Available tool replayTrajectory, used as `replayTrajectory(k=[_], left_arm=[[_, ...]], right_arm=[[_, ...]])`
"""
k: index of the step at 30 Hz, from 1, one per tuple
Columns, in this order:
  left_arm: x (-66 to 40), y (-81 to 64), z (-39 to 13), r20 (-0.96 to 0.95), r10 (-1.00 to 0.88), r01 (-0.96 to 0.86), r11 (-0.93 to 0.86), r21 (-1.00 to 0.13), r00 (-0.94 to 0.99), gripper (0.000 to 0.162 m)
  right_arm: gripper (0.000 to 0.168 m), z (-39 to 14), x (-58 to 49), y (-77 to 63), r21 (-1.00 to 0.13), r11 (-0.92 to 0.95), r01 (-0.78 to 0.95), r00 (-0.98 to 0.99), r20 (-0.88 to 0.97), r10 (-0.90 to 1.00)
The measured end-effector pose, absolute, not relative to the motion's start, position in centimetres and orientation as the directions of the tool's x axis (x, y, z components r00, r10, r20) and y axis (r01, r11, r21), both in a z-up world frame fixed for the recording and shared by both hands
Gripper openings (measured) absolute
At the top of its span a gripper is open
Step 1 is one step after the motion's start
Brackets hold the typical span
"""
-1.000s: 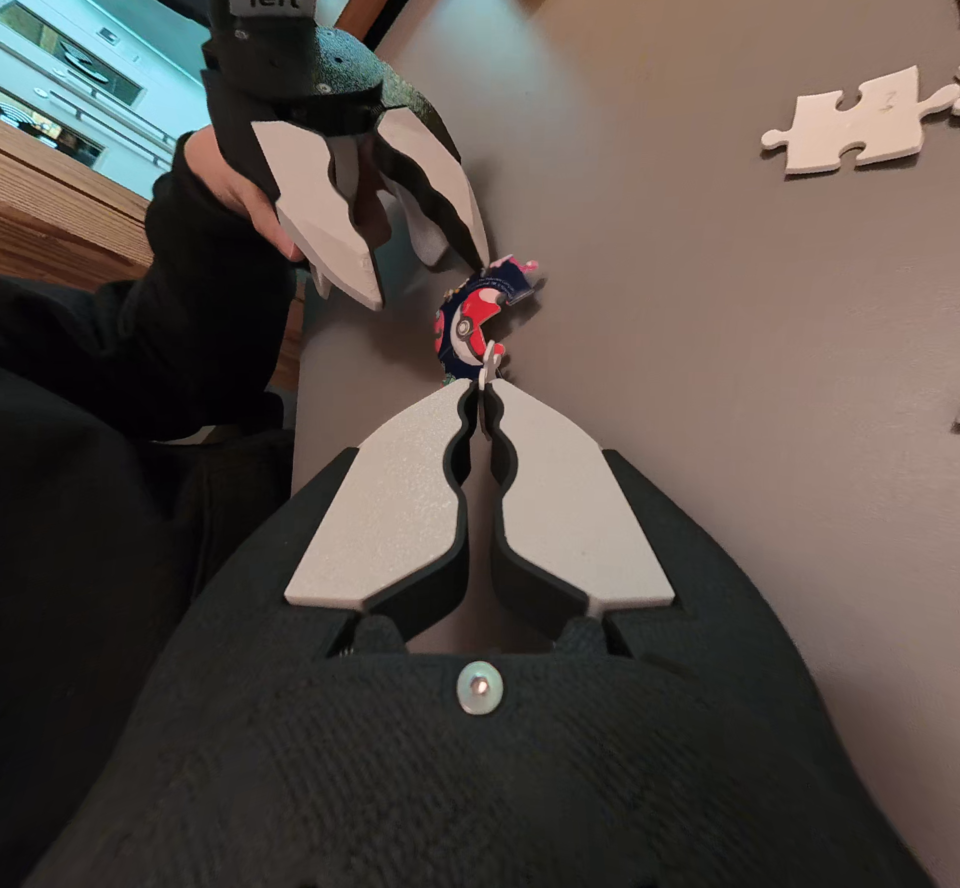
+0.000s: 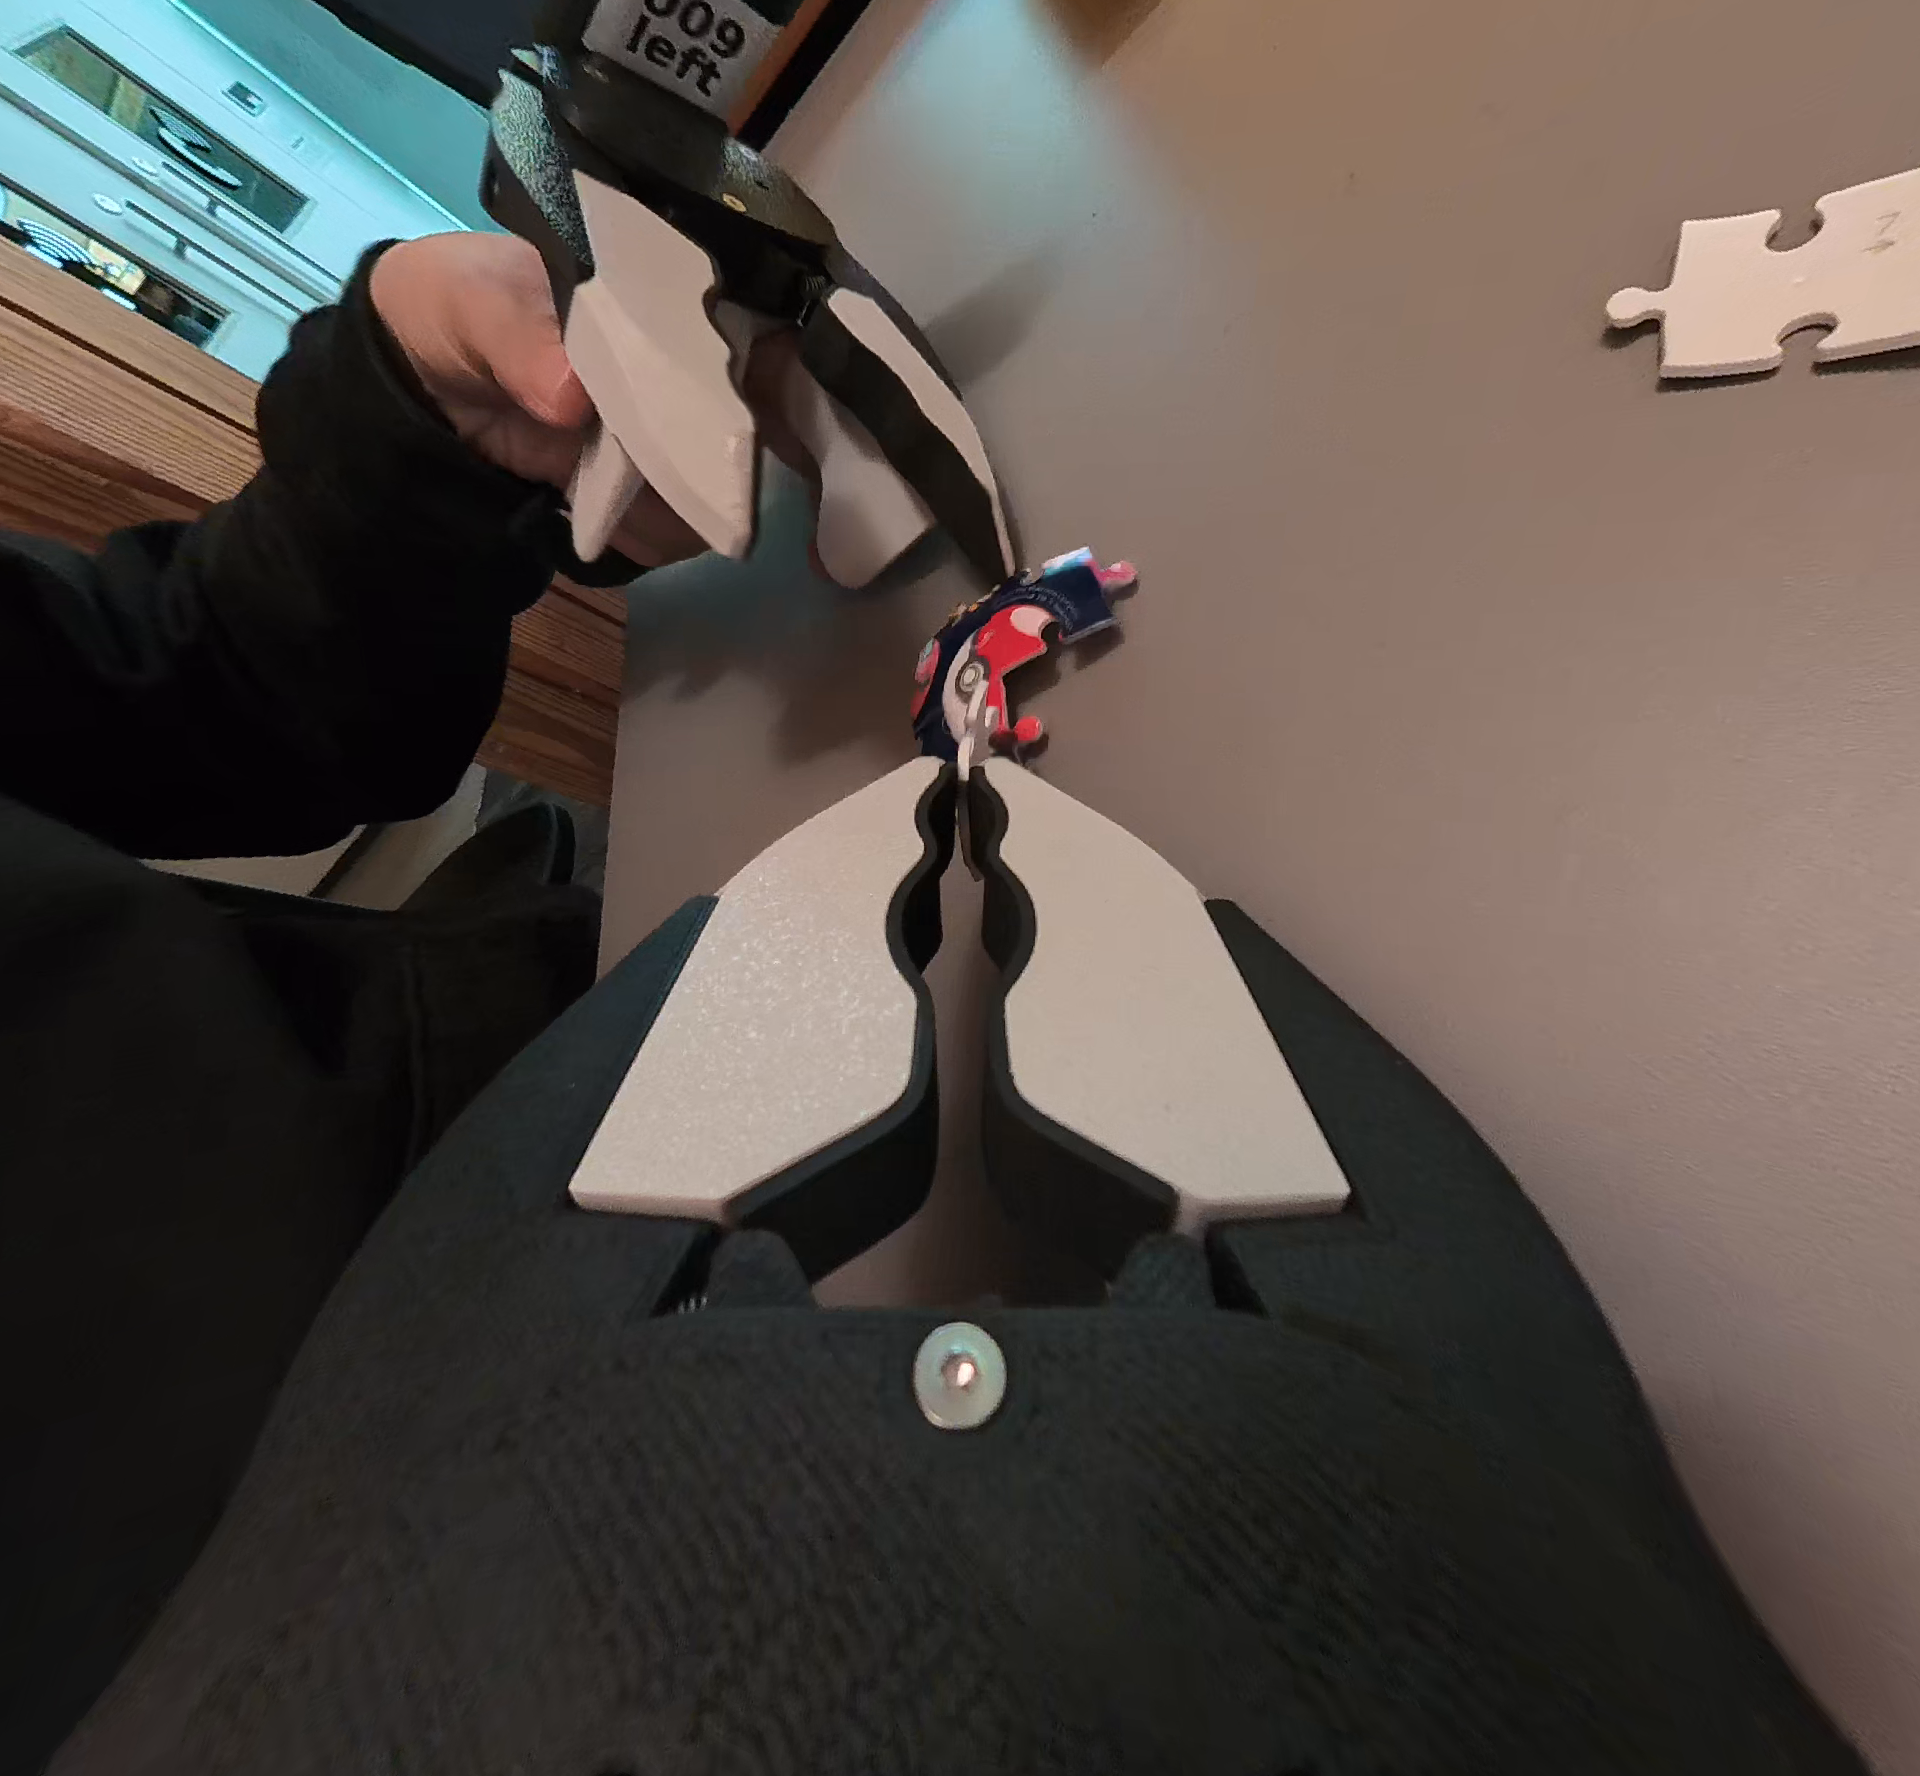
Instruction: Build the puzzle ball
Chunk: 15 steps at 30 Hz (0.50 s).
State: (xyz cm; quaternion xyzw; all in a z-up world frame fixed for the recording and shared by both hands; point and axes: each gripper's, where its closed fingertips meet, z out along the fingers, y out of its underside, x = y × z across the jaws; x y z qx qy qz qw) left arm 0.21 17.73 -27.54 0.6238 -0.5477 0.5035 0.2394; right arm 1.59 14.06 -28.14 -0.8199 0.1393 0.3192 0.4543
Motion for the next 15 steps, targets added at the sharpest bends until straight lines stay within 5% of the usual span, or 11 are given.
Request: replayTrajectory(k=[8,15], left_arm=[[-0.3,16.9,-24.6,0.971,-0.179,-0.919,-0.332,-0.211,-0.158,0.05],[-1.3,16.8,-26.3,0.894,-0.393,-0.927,-0.207,-0.313,-0.214,0.05]], right_arm=[[0.002,-28.0,1.7,14.0,-0.654,-0.539,-0.531,0.748,-0.661,0.065],[0.002,-27.8,1.1,13.6,-0.666,-0.541,-0.513,0.752,-0.653,0.09]])
